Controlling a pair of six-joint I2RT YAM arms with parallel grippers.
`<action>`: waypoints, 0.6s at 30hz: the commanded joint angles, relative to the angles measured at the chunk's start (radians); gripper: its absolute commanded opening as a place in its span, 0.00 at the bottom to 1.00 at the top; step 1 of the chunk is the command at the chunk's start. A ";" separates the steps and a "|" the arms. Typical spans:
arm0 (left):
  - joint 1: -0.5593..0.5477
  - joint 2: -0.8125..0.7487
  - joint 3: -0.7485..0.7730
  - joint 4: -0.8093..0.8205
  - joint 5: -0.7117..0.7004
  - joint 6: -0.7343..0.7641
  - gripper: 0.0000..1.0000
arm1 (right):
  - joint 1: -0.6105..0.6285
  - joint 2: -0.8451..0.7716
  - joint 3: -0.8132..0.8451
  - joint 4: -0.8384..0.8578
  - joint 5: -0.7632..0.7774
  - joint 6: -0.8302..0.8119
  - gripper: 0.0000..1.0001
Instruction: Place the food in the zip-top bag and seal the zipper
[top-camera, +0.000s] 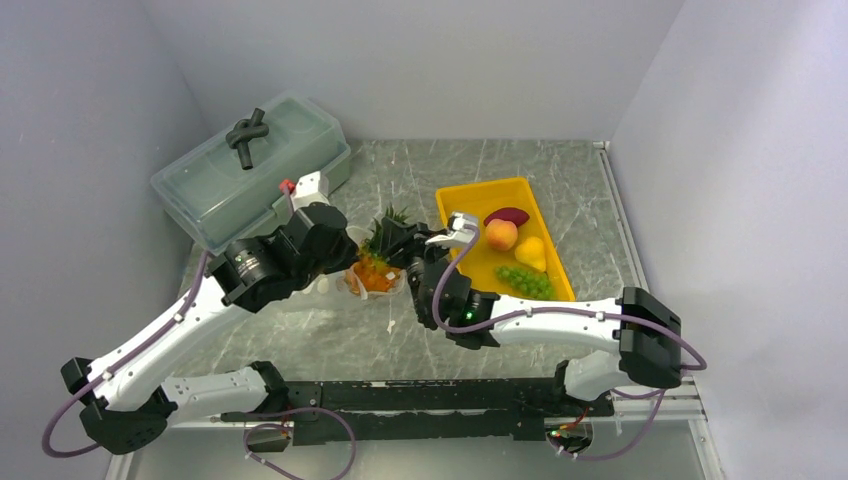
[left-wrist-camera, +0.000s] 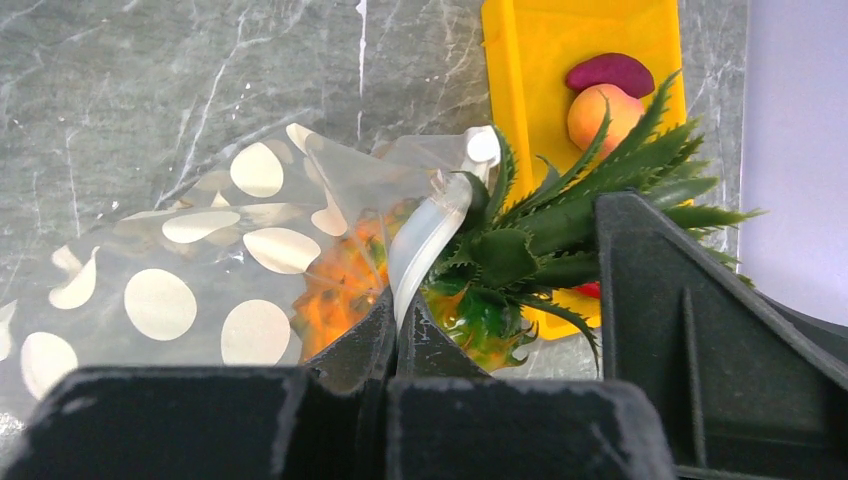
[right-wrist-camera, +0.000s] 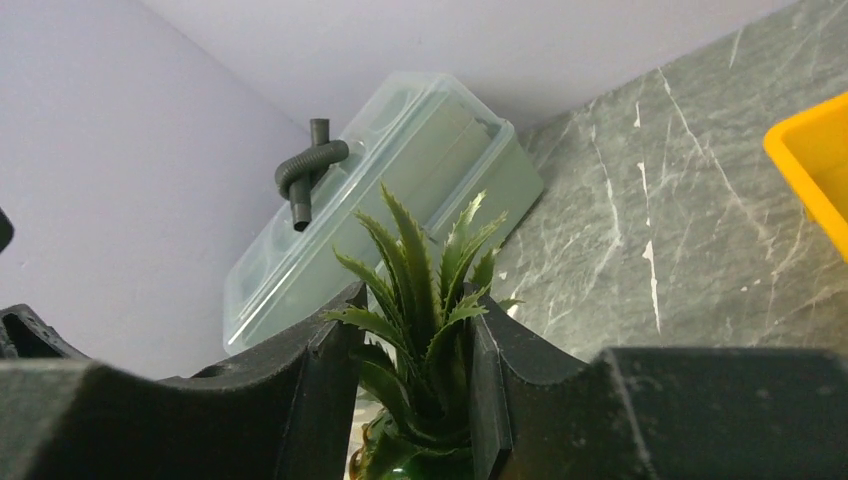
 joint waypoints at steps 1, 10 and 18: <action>0.008 -0.037 -0.014 0.027 -0.007 -0.010 0.00 | -0.005 -0.060 0.023 0.018 -0.038 -0.083 0.43; 0.017 -0.098 -0.063 0.094 0.004 -0.018 0.00 | -0.005 -0.105 0.019 -0.009 -0.069 -0.169 0.44; 0.023 -0.113 -0.075 0.122 0.014 -0.016 0.00 | -0.006 -0.144 0.009 -0.045 -0.103 -0.227 0.44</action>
